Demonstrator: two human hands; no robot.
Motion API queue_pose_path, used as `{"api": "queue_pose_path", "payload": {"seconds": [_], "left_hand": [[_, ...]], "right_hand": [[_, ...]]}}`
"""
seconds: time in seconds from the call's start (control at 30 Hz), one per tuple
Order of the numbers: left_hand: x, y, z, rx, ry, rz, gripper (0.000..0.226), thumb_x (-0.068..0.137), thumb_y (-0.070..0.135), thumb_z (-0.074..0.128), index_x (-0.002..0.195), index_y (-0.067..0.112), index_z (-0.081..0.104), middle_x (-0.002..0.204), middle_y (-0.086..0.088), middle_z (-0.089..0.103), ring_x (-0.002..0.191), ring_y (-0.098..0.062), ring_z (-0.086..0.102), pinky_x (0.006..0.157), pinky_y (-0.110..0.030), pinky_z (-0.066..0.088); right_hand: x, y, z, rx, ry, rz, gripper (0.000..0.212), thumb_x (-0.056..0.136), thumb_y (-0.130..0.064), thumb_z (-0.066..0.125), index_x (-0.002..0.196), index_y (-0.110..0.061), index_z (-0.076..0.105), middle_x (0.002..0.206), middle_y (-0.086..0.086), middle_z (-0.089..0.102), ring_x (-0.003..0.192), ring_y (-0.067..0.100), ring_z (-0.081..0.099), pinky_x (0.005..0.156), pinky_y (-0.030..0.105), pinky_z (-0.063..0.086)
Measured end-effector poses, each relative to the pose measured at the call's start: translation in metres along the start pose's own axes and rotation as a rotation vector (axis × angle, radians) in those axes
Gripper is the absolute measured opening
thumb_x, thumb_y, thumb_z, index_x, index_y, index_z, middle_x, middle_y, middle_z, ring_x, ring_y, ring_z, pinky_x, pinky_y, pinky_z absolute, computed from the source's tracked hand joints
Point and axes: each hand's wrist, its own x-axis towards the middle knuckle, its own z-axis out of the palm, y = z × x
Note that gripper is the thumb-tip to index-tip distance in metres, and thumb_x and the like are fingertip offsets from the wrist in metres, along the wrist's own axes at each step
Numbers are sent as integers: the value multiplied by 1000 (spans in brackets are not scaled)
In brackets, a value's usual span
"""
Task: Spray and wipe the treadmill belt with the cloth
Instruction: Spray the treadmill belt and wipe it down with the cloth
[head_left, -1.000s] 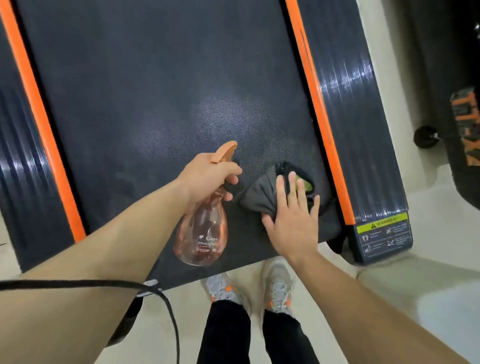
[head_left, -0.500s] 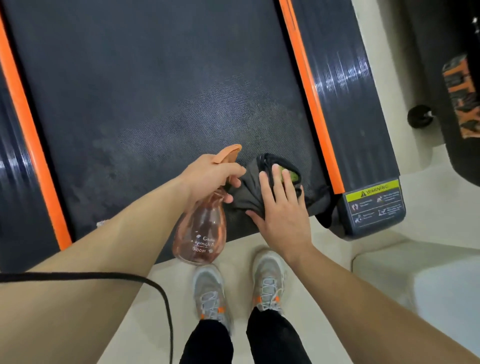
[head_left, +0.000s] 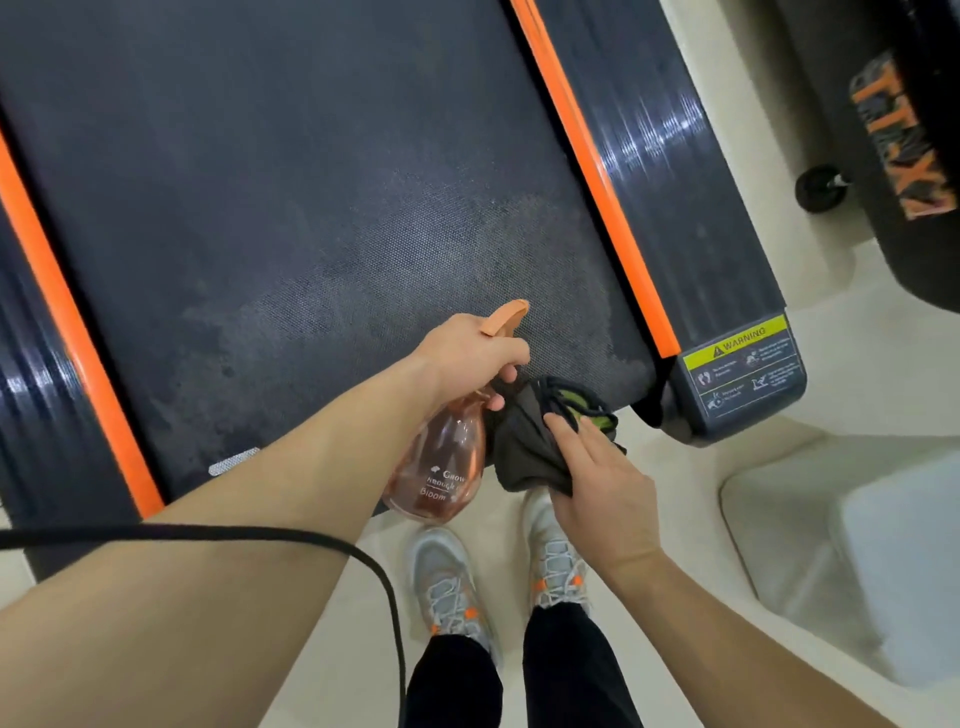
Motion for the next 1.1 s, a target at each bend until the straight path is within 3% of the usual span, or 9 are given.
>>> {"api": "queue_pose_path", "payload": {"seconds": [0.13,0.3,0.5,0.6,0.77,0.87,0.93,1.03,1.1], "left_hand": [[2,1,2,142,31,-17,22,86,23,66,71,9,60,58,-1,63,48,-20,67,65,-29,53],[-4,-3,-9,98,88,31,19,86,20,69,80,2,72,73,2,71,51,-22,67,65,-28,53],[5,6,-28,20,191,-19,20,85,19,67,69,10,59,63,-2,63,47,-22,65,60,-29,53],[9,5,-31,21,255,-38,18,84,19,66,70,10,63,69,-5,73,48,-24,68,58,-27,54],[12,0,-48,-51,235,-81,17,88,24,68,93,8,71,94,-6,81,54,-24,70,48,-21,48],[16,-4,-61,-99,257,-74,23,89,24,69,100,4,72,98,-10,81,57,-26,68,62,-28,54],[17,-7,-68,-81,279,-63,21,90,24,68,98,5,71,98,-8,80,57,-25,68,67,-30,55],[17,-12,-75,-6,281,-44,24,91,24,67,98,2,72,97,-6,80,54,-23,69,70,-28,56],[19,-11,-78,-12,277,-45,26,91,24,66,99,0,72,100,-8,80,51,-21,68,67,-27,54]], "right_hand": [[-29,-3,-5,62,-70,120,84,59,-16,90,136,-21,57,124,3,70,102,26,72,55,31,57],[-46,-6,-6,99,-149,211,87,63,-18,87,142,-25,49,121,2,70,92,27,71,53,35,56],[-9,-16,-14,177,-52,242,81,71,-18,82,145,-21,49,127,3,68,106,29,68,68,39,58],[25,-21,-24,190,19,222,81,73,-17,78,146,-20,44,130,7,64,111,33,64,72,41,57],[121,-17,-44,193,260,15,71,80,-17,59,148,-4,43,147,22,51,137,40,45,111,50,39],[182,-22,-42,-21,68,10,76,83,-37,61,150,-8,42,151,23,44,141,41,41,112,63,35],[195,-32,-40,-225,-44,26,73,83,-62,53,138,-14,55,145,18,50,137,38,45,115,63,29],[195,-43,-49,-290,162,33,58,84,-65,49,108,-17,70,131,15,54,123,39,48,115,59,28],[191,-38,-41,-263,95,-29,69,85,-65,50,139,-22,54,150,17,41,139,41,37,118,61,23]]}}
